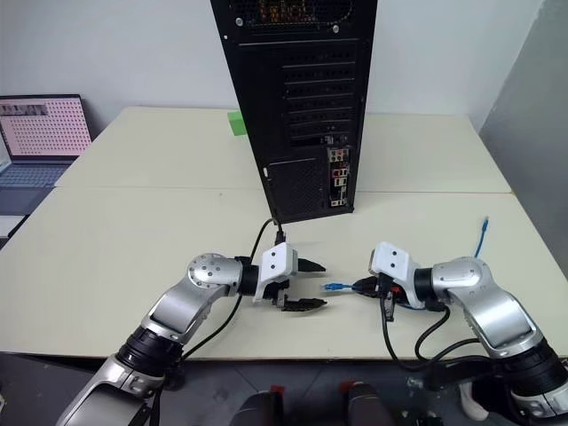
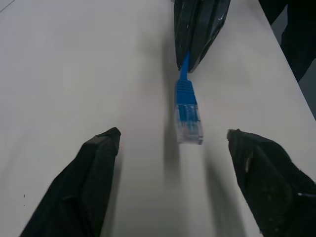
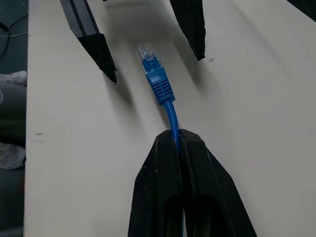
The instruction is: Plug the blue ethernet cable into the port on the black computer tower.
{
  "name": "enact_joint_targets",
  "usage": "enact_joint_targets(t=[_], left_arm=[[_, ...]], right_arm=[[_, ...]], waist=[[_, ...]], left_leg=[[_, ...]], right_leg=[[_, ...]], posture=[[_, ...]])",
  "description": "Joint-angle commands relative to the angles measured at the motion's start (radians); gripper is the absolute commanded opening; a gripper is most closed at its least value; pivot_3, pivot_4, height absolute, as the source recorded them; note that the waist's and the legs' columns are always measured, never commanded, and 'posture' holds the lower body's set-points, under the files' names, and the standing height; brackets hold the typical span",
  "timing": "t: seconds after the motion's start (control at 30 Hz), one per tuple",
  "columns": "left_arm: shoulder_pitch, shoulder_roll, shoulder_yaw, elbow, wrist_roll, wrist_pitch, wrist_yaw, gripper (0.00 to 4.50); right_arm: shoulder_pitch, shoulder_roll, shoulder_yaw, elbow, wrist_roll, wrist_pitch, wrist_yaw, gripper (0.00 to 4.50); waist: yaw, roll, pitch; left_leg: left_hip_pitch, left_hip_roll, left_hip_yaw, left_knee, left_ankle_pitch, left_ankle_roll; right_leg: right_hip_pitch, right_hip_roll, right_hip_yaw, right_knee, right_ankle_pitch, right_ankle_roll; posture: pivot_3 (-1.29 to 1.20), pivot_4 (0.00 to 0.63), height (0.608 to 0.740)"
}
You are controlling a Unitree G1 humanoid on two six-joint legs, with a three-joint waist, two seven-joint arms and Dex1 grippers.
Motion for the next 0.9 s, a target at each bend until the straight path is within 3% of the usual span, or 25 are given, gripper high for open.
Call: enact_joint_targets(t=[0.03, 0.33, 0.47, 0.73, 0.9], left_arm=[[-0.027, -0.013, -0.002, 0.0, 0.004, -0.019, -0.007, 2.52], [-0.037, -0.032, -0.002, 0.03, 0.018, -0.046, -0.007, 0.5], [-0.037, -0.032, 0.001, 0.039, 0.023, -0.064, -0.008, 0.29], [-0.01, -0.008, 0.02, 0.099, 0.069, -0.286, -0.004, 0.29], [0.013, 0.008, 0.034, 0.175, 0.153, -0.645, 0.073, 0.29]], right_arm=[[-0.028, 0.011, 0.002, -0.048, 0.005, 0.012, -0.011, 0.0], [-0.031, 0.011, 0.011, -0.055, 0.006, 0.023, -0.012, 0.0], [-0.036, 0.006, 0.017, -0.055, 0.003, 0.024, -0.004, 0.0], [-0.03, -0.05, -0.03, -0.045, 0.029, -0.003, 0.052, 1.84], [-0.023, -0.055, -0.196, -0.105, 0.27, 0.224, 0.063, 2.91]], waist=[[0.0, 0.0, 0.0], [0.0, 0.0, 0.0], [0.0, 0.0, 0.0], [0.002, 0.0, 0.0], [0.002, 0.0, 0.0]], left_leg=[[0.0, 0.0, 0.0, 0.0, 0.0, 0.0], [0.0, 0.0, 0.0, 0.0, 0.0, 0.0], [0.0, 0.0, 0.0, 0.0, 0.0, 0.0], [0.0, 0.0, 0.0, 0.0, 0.0, 0.0], [0.0, 0.0, 0.0, 0.0, 0.0, 0.0]], right_leg=[[0.0, 0.0, 0.0, 0.0, 0.0, 0.0], [0.0, 0.0, 0.0, 0.0, 0.0, 0.0], [0.0, 0.0, 0.0, 0.0, 0.0, 0.0], [0.0, 0.0, 0.0, 0.0, 0.0, 0.0], [0.0, 0.0, 0.0, 0.0, 0.0, 0.0]], posture=[[0.0, 0.15, 0.74], [0.0, 0.15, 0.74], [0.0, 0.15, 0.74], [0.0, 0.15, 0.74], [0.0, 0.15, 0.74]])
